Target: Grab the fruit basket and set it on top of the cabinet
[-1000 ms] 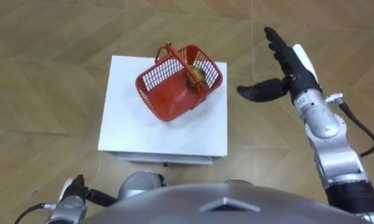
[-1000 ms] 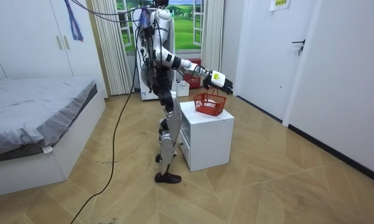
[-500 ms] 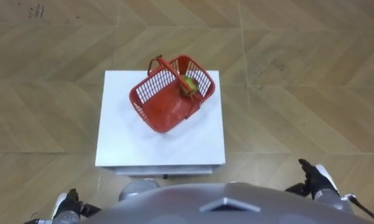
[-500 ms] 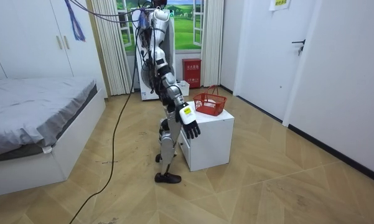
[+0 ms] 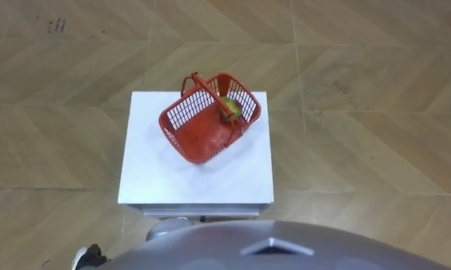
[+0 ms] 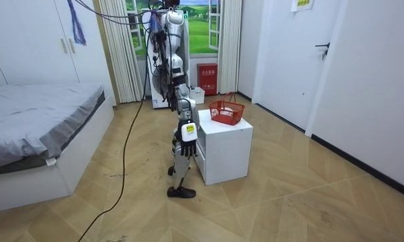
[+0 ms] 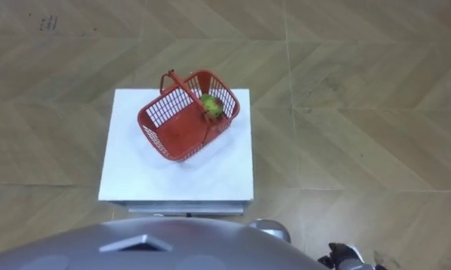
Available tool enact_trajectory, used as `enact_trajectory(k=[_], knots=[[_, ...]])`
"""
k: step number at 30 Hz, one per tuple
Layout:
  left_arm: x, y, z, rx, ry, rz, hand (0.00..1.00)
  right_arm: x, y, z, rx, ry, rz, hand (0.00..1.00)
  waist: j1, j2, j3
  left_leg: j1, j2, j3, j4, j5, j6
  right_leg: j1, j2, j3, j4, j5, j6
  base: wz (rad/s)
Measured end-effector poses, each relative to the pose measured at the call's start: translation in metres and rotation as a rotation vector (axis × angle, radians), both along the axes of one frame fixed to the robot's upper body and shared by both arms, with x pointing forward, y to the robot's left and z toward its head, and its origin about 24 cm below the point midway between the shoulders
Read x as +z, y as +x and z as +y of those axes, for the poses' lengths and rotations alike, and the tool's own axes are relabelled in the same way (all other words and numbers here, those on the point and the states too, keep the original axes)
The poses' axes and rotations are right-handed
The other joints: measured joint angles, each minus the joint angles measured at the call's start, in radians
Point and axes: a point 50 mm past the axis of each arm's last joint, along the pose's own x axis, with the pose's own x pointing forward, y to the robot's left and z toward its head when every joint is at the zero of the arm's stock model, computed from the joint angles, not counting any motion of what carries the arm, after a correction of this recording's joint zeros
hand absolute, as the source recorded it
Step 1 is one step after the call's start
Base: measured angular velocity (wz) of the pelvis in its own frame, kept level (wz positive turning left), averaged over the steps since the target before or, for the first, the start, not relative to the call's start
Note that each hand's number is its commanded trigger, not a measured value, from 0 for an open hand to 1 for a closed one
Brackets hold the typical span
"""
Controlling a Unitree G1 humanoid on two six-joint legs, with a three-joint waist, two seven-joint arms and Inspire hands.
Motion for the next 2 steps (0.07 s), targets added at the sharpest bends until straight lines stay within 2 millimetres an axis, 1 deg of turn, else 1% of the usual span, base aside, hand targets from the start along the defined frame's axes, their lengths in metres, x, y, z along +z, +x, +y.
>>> enact_trajectory(k=[2], knots=[[-0.0015,0.0,-0.0054,0.0,-0.015,0.0,0.0,-0.0006,-0.0043,0.0021,-0.016,0.027,0.032,0.0,0.0,0.0,-0.0004,0.014,-0.004,-0.001,-0.007,-0.004,-0.005,0.016,0.003,-0.001,-0.009,-0.002,0.0,0.02]])
